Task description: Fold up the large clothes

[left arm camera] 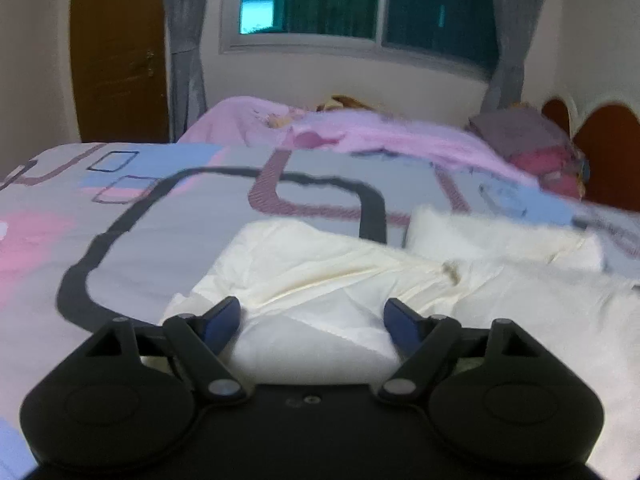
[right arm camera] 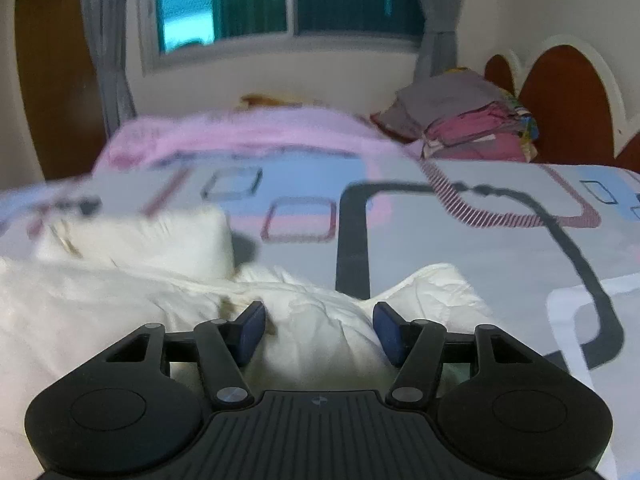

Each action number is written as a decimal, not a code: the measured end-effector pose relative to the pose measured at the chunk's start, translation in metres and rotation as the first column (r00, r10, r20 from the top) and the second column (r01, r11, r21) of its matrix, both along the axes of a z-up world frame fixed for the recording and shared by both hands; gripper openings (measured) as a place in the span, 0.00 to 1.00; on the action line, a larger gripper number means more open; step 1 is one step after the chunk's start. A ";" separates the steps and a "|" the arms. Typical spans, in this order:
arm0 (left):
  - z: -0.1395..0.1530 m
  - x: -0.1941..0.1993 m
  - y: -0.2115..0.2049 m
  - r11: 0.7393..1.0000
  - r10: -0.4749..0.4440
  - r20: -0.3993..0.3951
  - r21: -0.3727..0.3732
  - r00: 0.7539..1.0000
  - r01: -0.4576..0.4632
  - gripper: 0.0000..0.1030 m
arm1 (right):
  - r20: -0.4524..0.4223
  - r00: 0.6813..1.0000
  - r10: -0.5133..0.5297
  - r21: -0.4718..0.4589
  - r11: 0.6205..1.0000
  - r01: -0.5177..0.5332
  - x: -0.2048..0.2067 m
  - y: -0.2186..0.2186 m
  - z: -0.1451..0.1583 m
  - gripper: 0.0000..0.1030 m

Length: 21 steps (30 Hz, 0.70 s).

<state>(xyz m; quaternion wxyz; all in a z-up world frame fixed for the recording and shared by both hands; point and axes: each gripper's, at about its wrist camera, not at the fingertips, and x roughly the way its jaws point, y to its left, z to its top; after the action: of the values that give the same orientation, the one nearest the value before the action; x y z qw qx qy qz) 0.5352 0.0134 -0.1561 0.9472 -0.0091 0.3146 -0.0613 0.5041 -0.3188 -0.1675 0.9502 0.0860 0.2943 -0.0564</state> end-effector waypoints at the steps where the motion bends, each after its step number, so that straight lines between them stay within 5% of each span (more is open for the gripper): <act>1: 0.009 -0.007 0.001 1.000 -0.007 0.018 -0.022 1.000 0.007 0.76 | 0.026 1.000 0.010 0.012 1.000 -0.011 -0.006 0.004 0.009 0.58; 8: 0.041 -0.057 -0.037 0.991 -0.116 0.118 -0.051 0.986 0.123 0.79 | 0.128 0.991 0.048 0.014 0.999 -0.050 -0.036 0.060 0.031 0.58; 13: 0.007 -0.063 -0.073 0.991 -0.132 0.065 0.033 0.989 0.130 0.79 | 0.072 0.996 0.043 -0.059 0.998 -0.038 -0.021 0.089 0.002 0.58; 21: -0.018 -0.058 -0.074 0.993 -0.110 0.065 0.048 0.992 0.107 0.80 | 0.015 0.999 0.032 -0.108 0.994 -0.030 0.000 0.091 -0.032 0.58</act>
<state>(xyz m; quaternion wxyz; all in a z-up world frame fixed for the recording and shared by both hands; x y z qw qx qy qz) 0.4768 -0.0603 -0.1744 0.9526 0.0309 0.2836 -0.1060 0.5036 -0.2276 -0.1993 0.9566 0.0305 0.2840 -0.0568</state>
